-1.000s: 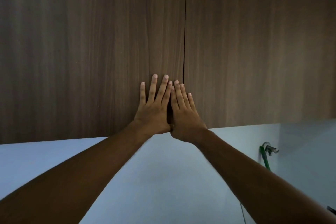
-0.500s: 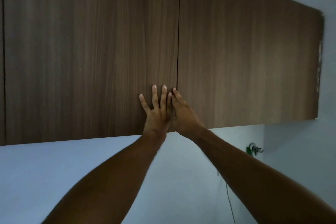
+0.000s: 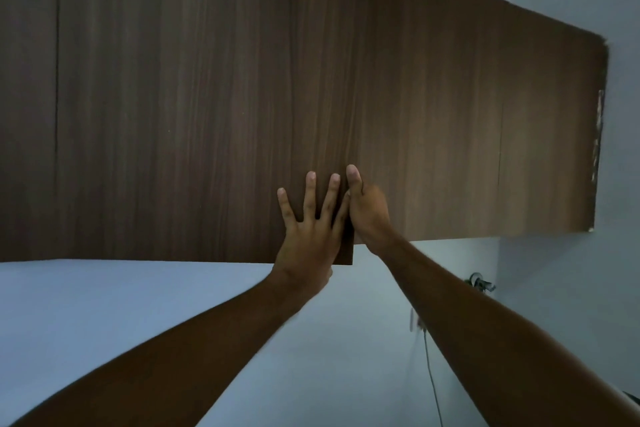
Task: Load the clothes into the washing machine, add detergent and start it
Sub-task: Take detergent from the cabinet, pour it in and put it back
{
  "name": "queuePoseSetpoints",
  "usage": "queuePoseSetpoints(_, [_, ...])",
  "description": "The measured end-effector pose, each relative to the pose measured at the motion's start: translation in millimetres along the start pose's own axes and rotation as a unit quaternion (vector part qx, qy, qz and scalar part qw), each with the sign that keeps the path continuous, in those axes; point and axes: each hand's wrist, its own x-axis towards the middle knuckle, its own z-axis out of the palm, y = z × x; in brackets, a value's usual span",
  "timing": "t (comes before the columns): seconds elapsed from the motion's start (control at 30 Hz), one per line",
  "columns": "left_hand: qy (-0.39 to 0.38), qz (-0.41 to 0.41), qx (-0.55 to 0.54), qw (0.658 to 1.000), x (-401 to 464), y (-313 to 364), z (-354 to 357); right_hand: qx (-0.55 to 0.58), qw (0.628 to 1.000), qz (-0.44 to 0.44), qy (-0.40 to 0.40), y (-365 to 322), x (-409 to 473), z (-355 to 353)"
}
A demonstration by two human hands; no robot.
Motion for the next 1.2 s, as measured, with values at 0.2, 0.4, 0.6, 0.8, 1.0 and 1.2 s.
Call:
queuePoseSetpoints(0.2, [0.025, -0.002, -0.054, 0.998, -15.8, -1.3, -21.5, 0.020, 1.000, 0.001, 0.016, -18.0, -28.6, -5.0])
queuePoseSetpoints(0.4, [0.065, -0.030, -0.112, 0.991, -37.5, 13.1, -53.5, -0.001, 0.999, -0.018, 0.043, -44.2, -63.1, -12.9])
queuePoseSetpoints(0.6, [0.079, -0.083, -0.139, 0.984, -62.8, 19.1, -91.8, -0.042, 0.995, -0.048, 0.082, -77.5, -107.4, -13.1])
queuePoseSetpoints(0.8, [0.145, -0.107, -0.189, 0.965, -85.2, 3.2, -123.4, -0.111, 0.979, -0.088, 0.145, -115.3, -156.7, -4.0])
queuePoseSetpoints(1.0, [0.178, -0.090, -0.228, 0.953, -114.8, -19.4, -153.9, -0.138, 0.969, -0.115, 0.168, -154.6, -201.6, 6.9])
queuePoseSetpoints(1.2, [0.211, -0.097, -0.249, 0.940, -150.9, -51.3, -185.1, -0.139, 0.961, -0.161, 0.176, -190.8, -240.4, 32.1])
